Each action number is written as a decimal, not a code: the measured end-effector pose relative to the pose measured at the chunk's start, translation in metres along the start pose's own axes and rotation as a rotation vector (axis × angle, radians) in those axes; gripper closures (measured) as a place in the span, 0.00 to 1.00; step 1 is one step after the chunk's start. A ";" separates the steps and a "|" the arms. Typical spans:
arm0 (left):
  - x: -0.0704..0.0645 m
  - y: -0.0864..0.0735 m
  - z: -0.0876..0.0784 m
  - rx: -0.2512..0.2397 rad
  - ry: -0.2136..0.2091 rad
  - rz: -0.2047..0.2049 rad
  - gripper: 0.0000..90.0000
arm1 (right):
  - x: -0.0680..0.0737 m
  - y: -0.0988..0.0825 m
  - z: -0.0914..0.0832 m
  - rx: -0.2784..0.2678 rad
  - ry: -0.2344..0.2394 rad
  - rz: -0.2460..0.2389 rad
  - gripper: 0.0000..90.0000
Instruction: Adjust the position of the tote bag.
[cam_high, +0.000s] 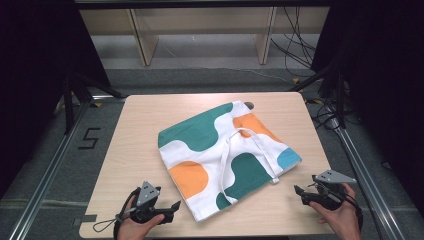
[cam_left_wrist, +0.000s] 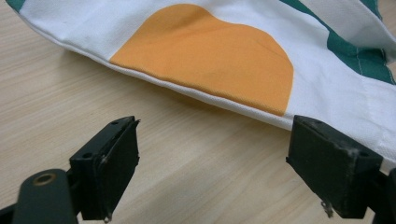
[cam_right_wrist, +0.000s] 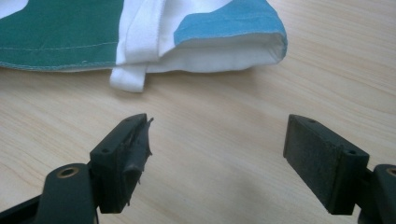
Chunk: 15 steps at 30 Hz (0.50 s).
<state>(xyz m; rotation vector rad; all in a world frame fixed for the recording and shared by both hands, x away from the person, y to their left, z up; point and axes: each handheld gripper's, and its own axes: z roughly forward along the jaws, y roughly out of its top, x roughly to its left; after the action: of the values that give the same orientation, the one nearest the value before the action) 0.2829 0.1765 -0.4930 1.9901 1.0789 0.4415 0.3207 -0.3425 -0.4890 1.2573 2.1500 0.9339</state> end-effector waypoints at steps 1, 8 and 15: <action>-0.001 0.000 0.000 -0.002 0.001 -0.004 0.17 | -0.001 0.000 0.000 0.001 0.001 0.000 0.26; -0.006 0.001 0.001 -0.024 -0.007 0.000 0.17 | -0.002 0.000 -0.001 0.016 -0.006 0.023 0.26; -0.023 0.001 0.003 -0.012 -0.029 0.012 0.17 | -0.006 -0.002 0.000 0.010 -0.013 0.016 0.26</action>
<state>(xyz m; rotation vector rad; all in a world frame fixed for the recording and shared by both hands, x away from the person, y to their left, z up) 0.2724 0.1558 -0.4921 1.9872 1.0440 0.4232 0.3222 -0.3483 -0.4904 1.2838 2.1405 0.9198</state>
